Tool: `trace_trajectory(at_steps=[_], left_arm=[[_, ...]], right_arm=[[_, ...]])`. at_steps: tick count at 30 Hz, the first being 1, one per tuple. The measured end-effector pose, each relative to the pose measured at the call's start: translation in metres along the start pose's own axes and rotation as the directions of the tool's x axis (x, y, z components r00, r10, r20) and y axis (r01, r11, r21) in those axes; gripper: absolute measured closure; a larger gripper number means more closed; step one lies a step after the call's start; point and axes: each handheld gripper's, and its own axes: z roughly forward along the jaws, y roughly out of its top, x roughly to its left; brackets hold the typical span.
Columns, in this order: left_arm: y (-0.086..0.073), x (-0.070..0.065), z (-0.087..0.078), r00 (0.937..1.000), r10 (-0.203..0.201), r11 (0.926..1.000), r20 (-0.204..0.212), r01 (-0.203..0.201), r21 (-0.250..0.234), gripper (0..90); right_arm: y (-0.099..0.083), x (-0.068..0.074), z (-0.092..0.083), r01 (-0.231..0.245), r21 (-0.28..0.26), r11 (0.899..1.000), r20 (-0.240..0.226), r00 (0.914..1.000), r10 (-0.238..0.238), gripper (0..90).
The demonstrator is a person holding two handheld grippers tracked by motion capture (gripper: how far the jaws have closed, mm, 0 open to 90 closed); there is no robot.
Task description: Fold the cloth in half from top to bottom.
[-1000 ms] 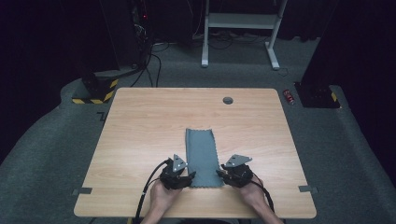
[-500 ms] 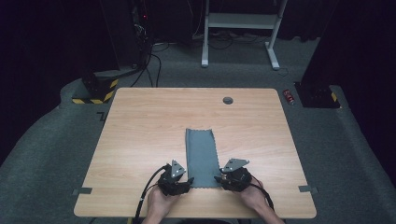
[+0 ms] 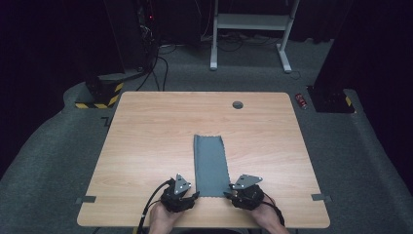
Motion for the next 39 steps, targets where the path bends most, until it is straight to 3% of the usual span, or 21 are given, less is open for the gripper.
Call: trace_trajectory(at_steps=[2,6,8,12,14,17,18,21,26,32,33,34,35,37,39], left_arm=[[0.0,0.002,-0.001,1.0,0.003,1.0,-0.002,-0.003,0.008,49.9],[0.003,0.011,0.001,0.9993,-0.036,0.9993,0.004,0.036,0.007,46.6],[0.008,0.018,0.003,0.9985,-0.054,0.9985,0.0,0.054,-0.001,44.0],[0.025,0.035,0.014,0.9968,-0.08,0.9966,0.001,0.08,-0.021,43.4],[0.041,0.051,0.025,0.9952,-0.098,0.9948,-0.001,0.098,-0.028,43.2],[0.053,0.06,0.031,0.994,-0.109,0.9932,-0.012,0.109,-0.043,43.5],[0.057,0.062,0.033,0.9938,-0.11,0.9927,-0.016,0.11,-0.05,44.0],[0.077,0.075,0.046,0.9903,-0.136,0.9882,-0.025,0.134,-0.074,45.2],[0.094,0.082,0.06,0.9894,-0.141,0.9867,-0.036,0.137,-0.087,46.9],[0.107,0.091,0.081,0.987,-0.147,0.9882,-0.064,0.144,-0.052,48.1],[0.108,0.095,0.087,0.984,-0.16,0.9862,-0.078,0.156,-0.055,48.3],[0.108,0.095,0.087,0.984,-0.16,0.9862,-0.078,0.156,-0.055,49.1],[0.107,0.101,0.092,0.9773,-0.192,0.9803,-0.088,0.187,-0.062,49.1],[0.104,0.107,0.097,0.9706,-0.215,0.9762,-0.109,0.21,-0.056,49.3],[0.103,0.111,0.1,0.968,-0.219,0.9754,-0.122,0.215,-0.05,49.3]], right_arm=[[0.002,-0.001,0.001,0.002,0.008,1.0,-0.003,1.0,-0.002,59.2],[0.007,-0.01,0.002,-0.03,-0.004,1.0,-0.006,0.9995,0.03,57.0],[0.017,-0.02,0.001,-0.055,-0.024,0.998,0.022,0.9982,0.056,55.4],[0.029,-0.035,0.005,-0.101,-0.032,0.994,0.003,0.9949,0.101,54.6],[0.038,-0.05,0.012,-0.14,-0.041,0.989,-0.011,0.9902,0.139,56.9],[0.044,-0.06,0.017,-0.165,-0.06,0.984,-0.016,0.9862,0.165,62.2],[0.051,-0.07,0.021,-0.174,-0.068,0.982,-0.015,0.9847,0.174,70.7],[0.062,-0.081,0.03,-0.169,-0.061,0.984,-0.009,0.9856,0.169,79.1],[0.073,-0.089,0.045,-0.158,-0.057,0.986,0.013,0.9872,0.159,82.7],[0.08,-0.099,0.065,-0.17,-0.04,0.985,0.045,0.9841,0.172,83.4],[0.082,-0.105,0.07,-0.2,-0.043,0.979,0.053,0.9779,0.202,83.3],[0.082,-0.105,0.07,-0.2,-0.043,0.979,0.053,0.9779,0.202,83.3],[0.085,-0.11,0.075,-0.196,-0.043,0.98,0.069,0.9776,0.199,83.0],[0.089,-0.115,0.078,-0.202,-0.048,0.978,0.086,0.9749,0.205,82.5],[0.092,-0.117,0.081,-0.201,-0.041,0.979,0.097,0.9741,0.204,82.0]])
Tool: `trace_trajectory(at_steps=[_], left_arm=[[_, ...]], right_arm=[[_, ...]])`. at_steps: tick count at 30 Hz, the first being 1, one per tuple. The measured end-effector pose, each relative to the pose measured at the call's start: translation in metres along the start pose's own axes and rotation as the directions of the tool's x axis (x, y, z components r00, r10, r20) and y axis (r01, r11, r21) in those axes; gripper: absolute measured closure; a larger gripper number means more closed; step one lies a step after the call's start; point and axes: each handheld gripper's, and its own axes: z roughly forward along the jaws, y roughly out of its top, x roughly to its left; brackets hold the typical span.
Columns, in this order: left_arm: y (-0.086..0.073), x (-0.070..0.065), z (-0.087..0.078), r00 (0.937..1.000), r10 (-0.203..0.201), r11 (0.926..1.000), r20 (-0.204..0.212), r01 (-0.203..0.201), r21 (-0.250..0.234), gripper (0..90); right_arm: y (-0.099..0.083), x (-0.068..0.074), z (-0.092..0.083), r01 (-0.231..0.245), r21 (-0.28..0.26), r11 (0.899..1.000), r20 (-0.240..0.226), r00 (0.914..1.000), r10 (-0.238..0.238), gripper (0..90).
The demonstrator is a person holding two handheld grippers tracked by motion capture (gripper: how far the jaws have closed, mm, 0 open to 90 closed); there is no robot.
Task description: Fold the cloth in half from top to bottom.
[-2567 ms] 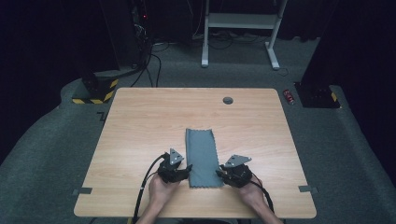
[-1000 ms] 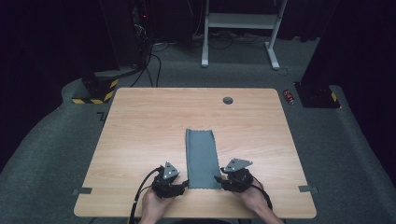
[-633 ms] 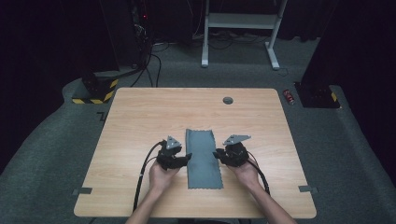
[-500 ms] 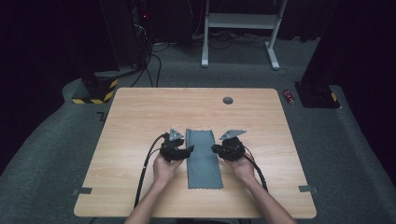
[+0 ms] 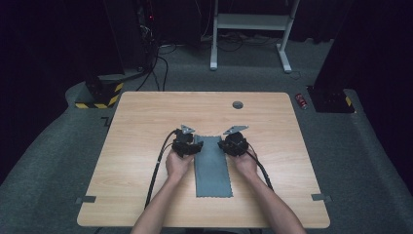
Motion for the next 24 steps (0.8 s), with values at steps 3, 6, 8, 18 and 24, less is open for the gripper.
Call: trace_trajectory(at_steps=[3,6,8,18,24], left_arm=[[-0.001,0.011,0.004,0.9988,-0.03,0.9995,-0.039,0.03,-0.001,49.9],[-0.001,0.016,0.005,0.9968,-0.055,0.9984,-0.059,0.054,-0.014,50.0],[0.002,0.015,0.006,0.997,-0.041,0.9991,-0.066,0.041,0.003,49.8],[0.015,0.008,0.014,0.9967,0.03,0.9974,-0.075,-0.025,0.068,46.2],[0.015,0.009,0.015,0.9969,0.037,0.9976,-0.069,-0.033,0.06,53.5]], right_arm=[[0.011,-0.006,0.007,-0.005,0.007,1.0,0.04,0.9992,0.005,78.1],[0.014,-0.008,0.01,-0.019,-0.011,1.0,0.064,0.9978,0.019,73.8],[0.015,-0.01,0.014,-0.021,0.01,1.0,0.08,0.9966,0.02,71.2],[0.015,-0.02,0.023,-0.064,0.041,0.997,0.103,0.9929,0.059,62.2],[0.015,-0.023,0.023,-0.064,0.036,0.997,0.091,0.994,0.061,67.1]])
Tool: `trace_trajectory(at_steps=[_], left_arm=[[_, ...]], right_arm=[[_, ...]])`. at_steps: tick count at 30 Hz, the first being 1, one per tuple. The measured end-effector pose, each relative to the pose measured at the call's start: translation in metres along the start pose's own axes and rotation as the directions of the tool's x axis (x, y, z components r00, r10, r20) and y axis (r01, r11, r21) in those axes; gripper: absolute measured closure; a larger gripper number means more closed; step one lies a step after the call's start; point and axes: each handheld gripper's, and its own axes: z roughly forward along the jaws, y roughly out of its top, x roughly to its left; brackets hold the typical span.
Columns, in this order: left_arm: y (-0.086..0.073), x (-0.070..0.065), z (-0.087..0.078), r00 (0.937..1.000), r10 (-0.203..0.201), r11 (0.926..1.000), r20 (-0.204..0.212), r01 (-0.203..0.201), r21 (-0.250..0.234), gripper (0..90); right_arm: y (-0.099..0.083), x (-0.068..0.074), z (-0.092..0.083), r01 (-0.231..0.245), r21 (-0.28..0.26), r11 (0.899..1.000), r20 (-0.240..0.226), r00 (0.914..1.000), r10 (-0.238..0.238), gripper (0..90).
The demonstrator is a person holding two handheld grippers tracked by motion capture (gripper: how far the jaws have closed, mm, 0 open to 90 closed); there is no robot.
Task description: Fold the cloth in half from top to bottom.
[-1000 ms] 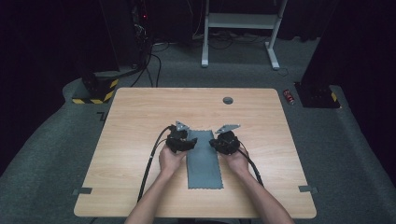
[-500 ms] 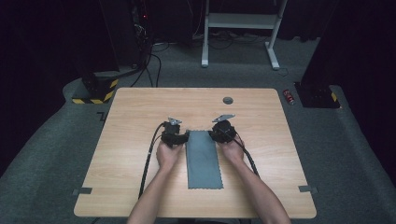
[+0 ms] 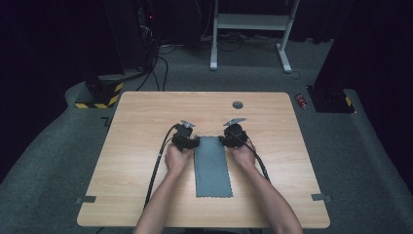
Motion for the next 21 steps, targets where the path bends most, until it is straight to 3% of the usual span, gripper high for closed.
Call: trace_trajectory(at_steps=[5,9,11,13,19,21], left_arm=[[0.0004,-0.0019,-0.0002,0.9999,-0.001,1.0,0.016,0.001,-0.003,66.2],[0.0052,-0.0042,0.0003,0.9988,0.015,0.9994,0.046,-0.016,0.03,75.6],[0.007,-0.004,0.0009,0.998,0.009,0.9991,0.062,-0.012,0.041,84.6],[0.0078,-0.003,0.0015,0.9966,0.0,0.9989,0.082,-0.004,0.046,87.8],[0.0071,0.0012,0.0015,0.9931,0.023,0.9993,0.115,-0.026,0.028,89.0],[0.0079,0.0037,-0.0004,0.9903,0.009,0.9999,0.138,-0.01,0.009,89.1]], right_arm=[[0.001,0.0022,0.0012,0.012,-0.002,1.0,-0.024,0.9996,-0.012,77.7],[0.0013,0.0031,0.0011,0.015,0.003,1.0,-0.042,0.999,-0.015,84.4],[0.0014,0.0033,0.0013,0.015,0.004,1.0,-0.054,0.9984,-0.015,87.1],[0.0016,0.0031,0.0016,0.026,0.001,1.0,-0.055,0.9981,-0.026,87.9],[0.0023,0.0008,0.0001,-0.012,-0.002,1.0,-0.072,0.9973,0.012,88.4],[0.0029,-0.0003,-0.0023,-0.016,-0.012,1.0,-0.077,0.9969,0.015,88.6]])
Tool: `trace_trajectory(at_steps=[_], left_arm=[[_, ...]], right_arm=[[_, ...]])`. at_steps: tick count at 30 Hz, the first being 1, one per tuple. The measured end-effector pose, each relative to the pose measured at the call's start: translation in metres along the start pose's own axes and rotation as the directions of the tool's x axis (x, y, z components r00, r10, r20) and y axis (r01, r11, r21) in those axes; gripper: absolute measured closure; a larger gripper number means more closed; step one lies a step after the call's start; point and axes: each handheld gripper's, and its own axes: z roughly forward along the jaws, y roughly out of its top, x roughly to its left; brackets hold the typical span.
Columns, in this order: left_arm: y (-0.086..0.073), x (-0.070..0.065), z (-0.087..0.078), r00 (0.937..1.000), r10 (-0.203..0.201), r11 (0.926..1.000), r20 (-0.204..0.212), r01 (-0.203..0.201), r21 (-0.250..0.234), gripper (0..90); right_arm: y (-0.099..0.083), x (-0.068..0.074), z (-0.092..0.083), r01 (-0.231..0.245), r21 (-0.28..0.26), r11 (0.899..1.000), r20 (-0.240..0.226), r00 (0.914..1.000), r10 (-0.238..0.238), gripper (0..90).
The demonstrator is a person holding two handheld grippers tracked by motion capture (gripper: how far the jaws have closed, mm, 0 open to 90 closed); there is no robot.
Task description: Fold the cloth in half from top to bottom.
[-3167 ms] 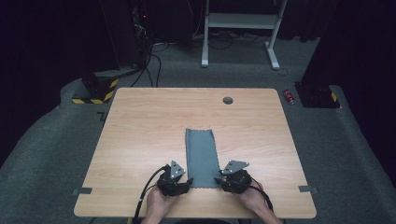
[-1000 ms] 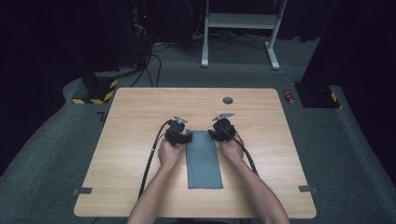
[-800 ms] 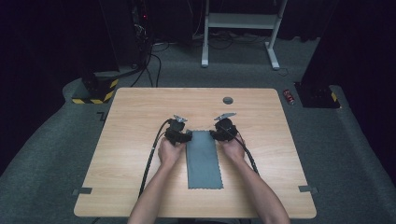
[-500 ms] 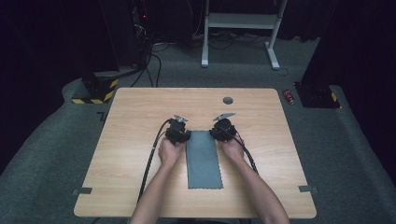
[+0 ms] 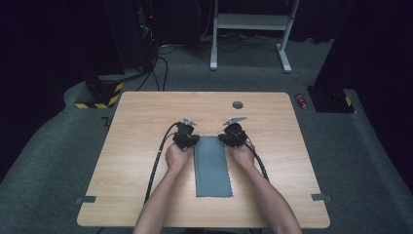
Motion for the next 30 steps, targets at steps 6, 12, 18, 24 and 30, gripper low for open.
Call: trace_trajectory(at_steps=[6,12,18,24,30], left_arm=[[0.004,0.001,-0.006,0.9999,0.0,0.9992,0.016,0.001,-0.041,89.2],[0.013,0.005,-0.016,0.9997,0.006,0.9974,0.022,-0.005,-0.072,89.2],[0.03,0.008,-0.033,0.9996,0.009,0.9915,0.026,-0.005,-0.13,89.1],[0.027,0.005,-0.038,0.9986,0.04,0.9922,0.034,-0.036,-0.119,89.1],[0.007,-0.006,-0.038,0.9909,0.115,0.991,0.07,-0.109,-0.077,89.0]], right_arm=[[0.004,-0.001,-0.007,0.011,-0.032,0.999,-0.002,0.9999,-0.011,88.8],[0.014,-0.003,-0.018,0.004,-0.049,0.999,-0.008,1.0,-0.004,88.8],[0.035,-0.002,-0.034,0.037,-0.09,0.995,0.016,0.9992,-0.036,89.0],[0.037,0.002,-0.043,0.06,-0.108,0.992,0.012,0.9982,-0.059,88.9],[0.009,0.011,-0.041,0.127,-0.08,0.989,-0.008,0.9917,-0.128,89.0]])
